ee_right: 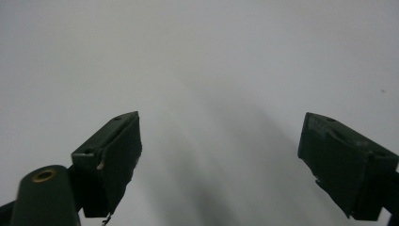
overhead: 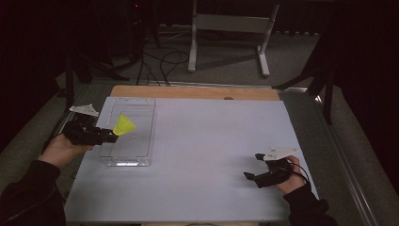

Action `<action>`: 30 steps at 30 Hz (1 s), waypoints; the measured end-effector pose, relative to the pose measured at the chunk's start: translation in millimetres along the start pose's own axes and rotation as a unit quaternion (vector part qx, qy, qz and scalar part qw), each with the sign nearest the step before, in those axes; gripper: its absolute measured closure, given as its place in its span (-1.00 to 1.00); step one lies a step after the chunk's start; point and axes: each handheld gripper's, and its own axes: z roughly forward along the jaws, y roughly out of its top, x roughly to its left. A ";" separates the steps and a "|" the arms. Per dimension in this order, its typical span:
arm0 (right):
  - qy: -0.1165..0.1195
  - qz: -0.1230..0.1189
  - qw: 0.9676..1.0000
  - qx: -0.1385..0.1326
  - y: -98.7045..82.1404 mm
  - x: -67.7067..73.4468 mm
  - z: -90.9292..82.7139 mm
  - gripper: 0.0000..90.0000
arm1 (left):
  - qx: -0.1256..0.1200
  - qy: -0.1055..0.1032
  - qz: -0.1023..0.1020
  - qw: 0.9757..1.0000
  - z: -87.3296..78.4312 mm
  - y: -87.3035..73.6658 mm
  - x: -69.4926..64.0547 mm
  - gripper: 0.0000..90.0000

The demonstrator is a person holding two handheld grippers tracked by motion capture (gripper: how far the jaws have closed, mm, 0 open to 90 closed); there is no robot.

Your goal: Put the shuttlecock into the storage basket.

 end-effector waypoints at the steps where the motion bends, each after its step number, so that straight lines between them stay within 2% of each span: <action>1: 0.005 0.002 1.000 -0.002 -0.7 -0.4 -0.3 -0.68 | 0.001 0.004 -0.005 1.000 -0.8 -0.2 0.5 0.46; 5: -0.003 0.001 1.000 -0.007 -4.4 0.3 -1.0 -0.70 | -0.003 0.025 -0.033 0.999 -5.4 -0.4 1.6 0.46; 8: 0.002 0.006 1.000 -0.012 -7.1 0.3 -1.9 -0.70 | -0.007 0.036 -0.047 0.998 -9.6 0.8 0.6 0.46; 10: 0.002 0.006 1.000 -0.016 -8.8 0.7 -2.2 -0.70 | -0.004 0.048 -0.046 0.998 -11.6 1.5 -1.8 0.46; 13: 0.000 0.007 1.000 -0.024 -10.9 1.3 -3.8 -0.71 | 0.001 0.054 -0.046 0.997 -12.5 1.2 -5.2 0.46; 17: 0.016 0.019 0.999 -0.038 -13.7 1.0 -5.0 -0.71 | 0.002 0.065 -0.053 0.996 -11.5 -0.6 -7.3 0.46; 18: 0.021 0.026 0.999 -0.041 -14.1 0.7 -5.6 -0.72 | 0.005 0.062 -0.063 0.996 -11.4 -0.7 -7.1 0.46; 19: 0.021 0.026 0.999 -0.041 -14.1 0.7 -5.6 -0.72 | 0.005 0.062 -0.063 0.996 -11.4 -0.7 -7.1 0.46; 20: 0.026 0.030 0.998 -0.050 -14.9 -0.2 -6.8 -0.72 | 0.014 0.068 -0.068 0.995 -10.6 -0.4 -9.0 0.46; 25: 0.025 0.029 0.997 -0.064 -15.4 0.2 -8.4 -0.72 | 0.024 0.073 -0.086 0.993 -7.6 -0.4 -11.3 0.46; 26: 0.018 0.022 0.997 -0.066 -15.6 1.7 -8.5 -0.72 | 0.024 0.073 -0.089 0.993 -5.0 -1.3 -12.4 0.46; 29: 0.015 0.012 0.998 -0.067 -16.2 3.0 -7.9 -0.73 | 0.021 0.072 -0.094 0.993 -2.1 -2.7 -12.5 0.46; 30: 0.017 0.008 0.998 -0.066 -16.6 3.9 -7.2 -0.73 | 0.020 0.072 -0.101 0.992 1.1 -4.5 -11.6 0.46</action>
